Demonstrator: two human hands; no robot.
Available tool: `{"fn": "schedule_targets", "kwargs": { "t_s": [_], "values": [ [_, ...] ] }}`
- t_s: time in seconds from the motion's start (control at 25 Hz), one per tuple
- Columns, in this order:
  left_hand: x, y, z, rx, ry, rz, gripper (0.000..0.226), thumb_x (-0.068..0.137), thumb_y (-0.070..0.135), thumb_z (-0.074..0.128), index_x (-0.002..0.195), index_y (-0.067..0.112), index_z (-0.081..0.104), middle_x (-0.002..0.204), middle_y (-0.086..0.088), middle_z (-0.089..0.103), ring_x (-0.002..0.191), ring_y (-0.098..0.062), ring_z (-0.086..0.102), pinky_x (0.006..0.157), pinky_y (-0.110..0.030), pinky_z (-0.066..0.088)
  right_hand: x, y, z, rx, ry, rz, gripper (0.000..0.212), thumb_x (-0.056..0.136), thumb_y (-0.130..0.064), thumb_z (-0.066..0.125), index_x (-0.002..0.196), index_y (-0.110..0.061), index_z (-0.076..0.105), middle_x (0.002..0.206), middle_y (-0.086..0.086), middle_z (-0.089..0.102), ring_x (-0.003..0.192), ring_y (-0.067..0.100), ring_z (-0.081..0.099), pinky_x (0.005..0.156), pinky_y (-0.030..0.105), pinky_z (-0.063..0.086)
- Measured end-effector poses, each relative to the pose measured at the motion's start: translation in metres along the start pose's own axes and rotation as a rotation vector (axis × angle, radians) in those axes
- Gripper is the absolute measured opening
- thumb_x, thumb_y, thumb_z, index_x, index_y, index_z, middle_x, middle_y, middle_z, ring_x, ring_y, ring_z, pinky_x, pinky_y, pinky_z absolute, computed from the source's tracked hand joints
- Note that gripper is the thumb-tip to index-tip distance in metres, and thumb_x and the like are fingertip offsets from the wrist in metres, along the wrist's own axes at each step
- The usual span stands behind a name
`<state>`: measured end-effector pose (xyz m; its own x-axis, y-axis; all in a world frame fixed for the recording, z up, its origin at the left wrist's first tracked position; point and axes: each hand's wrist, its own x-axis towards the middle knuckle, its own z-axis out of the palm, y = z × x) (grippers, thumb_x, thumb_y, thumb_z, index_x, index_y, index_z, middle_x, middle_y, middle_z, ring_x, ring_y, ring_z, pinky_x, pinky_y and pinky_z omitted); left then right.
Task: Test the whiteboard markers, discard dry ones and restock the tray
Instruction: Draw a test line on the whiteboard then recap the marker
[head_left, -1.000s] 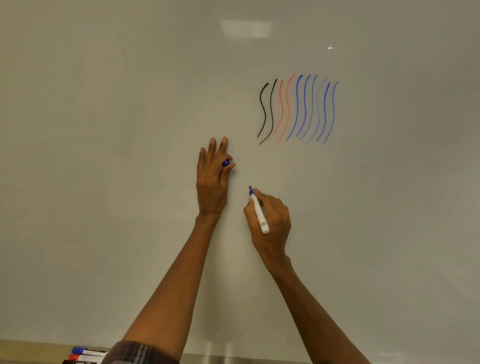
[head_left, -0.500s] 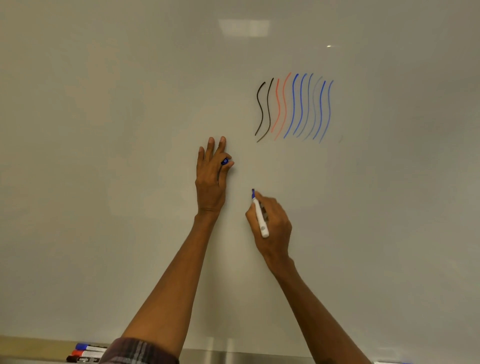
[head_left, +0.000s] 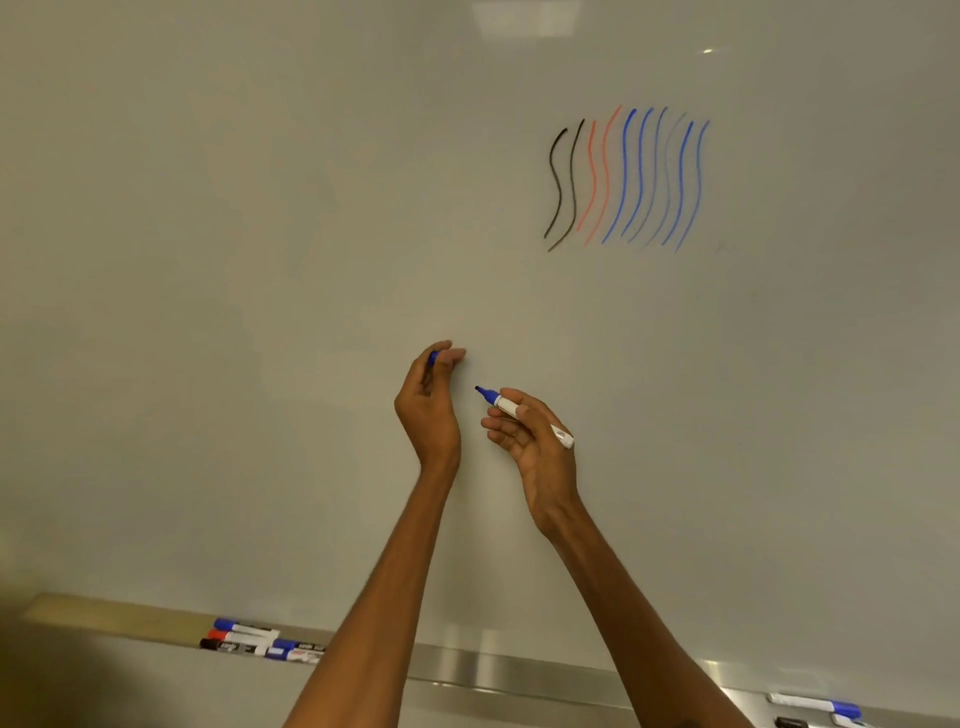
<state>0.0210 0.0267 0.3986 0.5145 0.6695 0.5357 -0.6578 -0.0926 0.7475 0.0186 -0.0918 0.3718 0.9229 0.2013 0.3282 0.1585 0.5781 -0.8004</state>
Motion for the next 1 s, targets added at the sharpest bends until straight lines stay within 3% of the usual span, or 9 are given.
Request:
{"fn": "schedule_targets", "kwargs": {
  "t_s": [0.12, 0.28, 0.56, 0.8, 1.0],
  "values": [
    [-0.015, -0.009, -0.022, -0.217, 0.113, -0.228, 0.036, 0.1, 0.027, 0.055, 0.134, 0.015, 0.059, 0.107, -0.006, 0.075, 0.101, -0.02, 0.072, 0.095, -0.033, 0.055, -0.01, 0.017, 0.011, -0.011, -0.042, 0.036, 0.024, 0.096, -0.01, 0.058, 0.118, -0.002, 0.064, 0.106, 0.019, 0.073, 0.096, 0.034, 0.071, 0.084, 0.035, 0.059],
    [-0.023, -0.019, -0.05, -0.307, 0.151, -0.36, 0.036, 0.1, 0.027, 0.054, 0.132, 0.011, 0.061, 0.112, -0.01, 0.074, 0.103, -0.024, 0.072, 0.096, -0.04, 0.055, -0.02, 0.043, 0.023, -0.057, -0.057, 0.074, 0.018, 0.096, -0.011, 0.06, 0.11, -0.005, 0.068, 0.103, 0.018, 0.074, 0.095, 0.035, 0.072, 0.085, 0.037, 0.059],
    [-0.032, -0.026, -0.092, -0.259, 0.153, -0.385, 0.028, 0.1, 0.026, 0.054, 0.122, 0.015, 0.067, 0.107, -0.011, 0.075, 0.1, -0.026, 0.072, 0.086, -0.033, 0.058, -0.035, 0.078, 0.046, -0.102, -0.074, 0.112, 0.023, 0.094, -0.013, 0.063, 0.114, -0.001, 0.065, 0.102, 0.017, 0.073, 0.091, 0.032, 0.072, 0.084, 0.038, 0.059],
    [-0.033, -0.034, -0.126, -0.215, 0.221, -0.42, 0.027, 0.101, 0.028, 0.053, 0.11, 0.009, 0.07, 0.103, -0.016, 0.075, 0.099, -0.028, 0.073, 0.09, -0.04, 0.057, -0.048, 0.107, 0.066, -0.163, -0.044, 0.092, 0.012, 0.09, -0.011, 0.069, 0.102, -0.01, 0.07, 0.09, 0.009, 0.076, 0.084, 0.027, 0.074, 0.077, 0.032, 0.06],
    [-0.031, -0.038, -0.154, -0.15, 0.247, -0.4, 0.024, 0.102, 0.025, 0.052, 0.108, 0.01, 0.07, 0.099, -0.016, 0.075, 0.093, -0.029, 0.074, 0.085, -0.037, 0.059, -0.059, 0.134, 0.082, -0.167, -0.032, 0.097, 0.014, 0.089, -0.012, 0.069, 0.103, -0.011, 0.072, 0.092, 0.007, 0.077, 0.084, 0.026, 0.074, 0.077, 0.03, 0.06]
  ]
}}
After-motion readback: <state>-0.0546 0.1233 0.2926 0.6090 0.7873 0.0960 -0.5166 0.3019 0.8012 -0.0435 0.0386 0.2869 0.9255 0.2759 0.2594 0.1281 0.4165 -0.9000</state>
